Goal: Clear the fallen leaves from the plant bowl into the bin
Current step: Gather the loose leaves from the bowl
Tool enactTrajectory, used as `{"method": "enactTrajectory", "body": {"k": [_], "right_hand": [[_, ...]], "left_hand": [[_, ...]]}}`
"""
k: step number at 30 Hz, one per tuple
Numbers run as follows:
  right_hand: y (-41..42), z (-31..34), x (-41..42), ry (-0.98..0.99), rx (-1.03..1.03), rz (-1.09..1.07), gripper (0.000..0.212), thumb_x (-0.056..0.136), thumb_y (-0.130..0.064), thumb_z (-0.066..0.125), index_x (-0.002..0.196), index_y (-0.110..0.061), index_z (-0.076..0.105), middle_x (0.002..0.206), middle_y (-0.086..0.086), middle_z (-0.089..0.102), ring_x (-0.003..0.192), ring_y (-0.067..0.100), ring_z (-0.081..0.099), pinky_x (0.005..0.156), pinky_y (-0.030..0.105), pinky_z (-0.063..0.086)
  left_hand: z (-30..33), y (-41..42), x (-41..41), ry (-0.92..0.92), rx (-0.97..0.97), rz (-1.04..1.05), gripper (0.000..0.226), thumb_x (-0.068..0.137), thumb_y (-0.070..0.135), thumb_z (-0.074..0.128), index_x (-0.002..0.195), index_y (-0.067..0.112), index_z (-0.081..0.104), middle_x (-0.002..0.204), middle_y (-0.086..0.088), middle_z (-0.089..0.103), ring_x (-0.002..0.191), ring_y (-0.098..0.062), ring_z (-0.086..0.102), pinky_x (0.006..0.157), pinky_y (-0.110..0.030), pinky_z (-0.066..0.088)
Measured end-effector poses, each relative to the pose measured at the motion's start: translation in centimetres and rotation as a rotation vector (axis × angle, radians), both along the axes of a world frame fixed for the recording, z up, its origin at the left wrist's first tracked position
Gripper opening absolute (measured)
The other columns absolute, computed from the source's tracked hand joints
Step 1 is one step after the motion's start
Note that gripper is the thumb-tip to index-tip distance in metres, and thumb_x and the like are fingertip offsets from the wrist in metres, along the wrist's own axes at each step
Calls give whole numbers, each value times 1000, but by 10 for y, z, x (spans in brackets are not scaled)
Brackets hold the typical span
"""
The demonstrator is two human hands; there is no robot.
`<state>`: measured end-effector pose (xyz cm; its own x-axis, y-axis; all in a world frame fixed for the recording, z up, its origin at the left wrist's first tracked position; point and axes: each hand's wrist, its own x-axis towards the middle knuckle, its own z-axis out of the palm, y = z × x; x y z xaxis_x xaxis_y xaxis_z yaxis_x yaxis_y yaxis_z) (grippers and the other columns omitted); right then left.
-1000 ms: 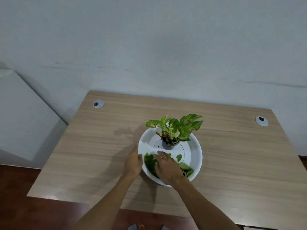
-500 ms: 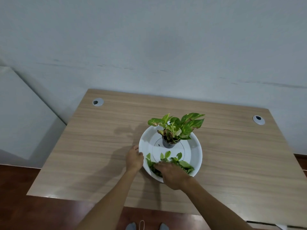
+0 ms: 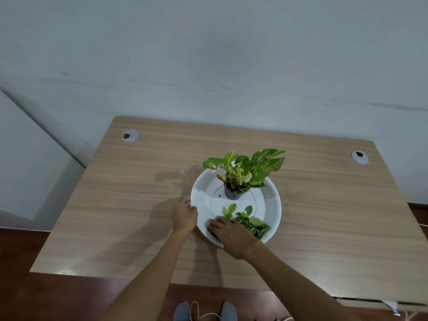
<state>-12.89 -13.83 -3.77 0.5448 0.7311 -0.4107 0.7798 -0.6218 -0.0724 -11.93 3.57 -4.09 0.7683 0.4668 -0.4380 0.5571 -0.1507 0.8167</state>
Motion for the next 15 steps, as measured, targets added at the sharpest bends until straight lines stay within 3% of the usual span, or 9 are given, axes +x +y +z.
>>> {"method": "enactTrajectory", "body": {"k": [4,7,10,12,15], "right_hand": [[-25,4,-2,-28,79,36,64,92,-9,51,152,-13,29,160,9,31,149,29,25,119,48,26],[-33,10,9,9,201,-254,61,95,-15,42,154,-20,26,163,5,25,152,25,20,123,46,21],[-38,10,19,66,201,-487,60,100,-29,33,157,-24,16,166,4,17,153,28,14,122,54,19],[-41,8,16,98,154,-499,58,101,-32,32,156,-22,17,166,5,13,153,30,12,119,57,21],[-45,0,-2,92,176,-450,55,100,-36,29,152,-17,29,163,7,23,150,30,22,116,54,29]], "left_hand": [[2,-1,1,17,16,-12,37,84,-1,50,119,4,62,118,-12,69,107,-27,65,93,-41,54],[3,-2,1,21,22,-19,37,84,-2,51,119,4,62,117,-11,70,105,-27,65,90,-37,54],[2,0,4,24,27,-19,37,84,-2,51,119,3,61,118,-12,69,106,-28,65,92,-40,54],[1,0,5,32,36,-27,36,84,-3,52,119,2,61,119,-14,69,108,-29,65,95,-44,54],[2,0,6,35,49,-43,34,84,-3,52,116,2,62,119,-15,69,108,-30,65,95,-46,54]]}}
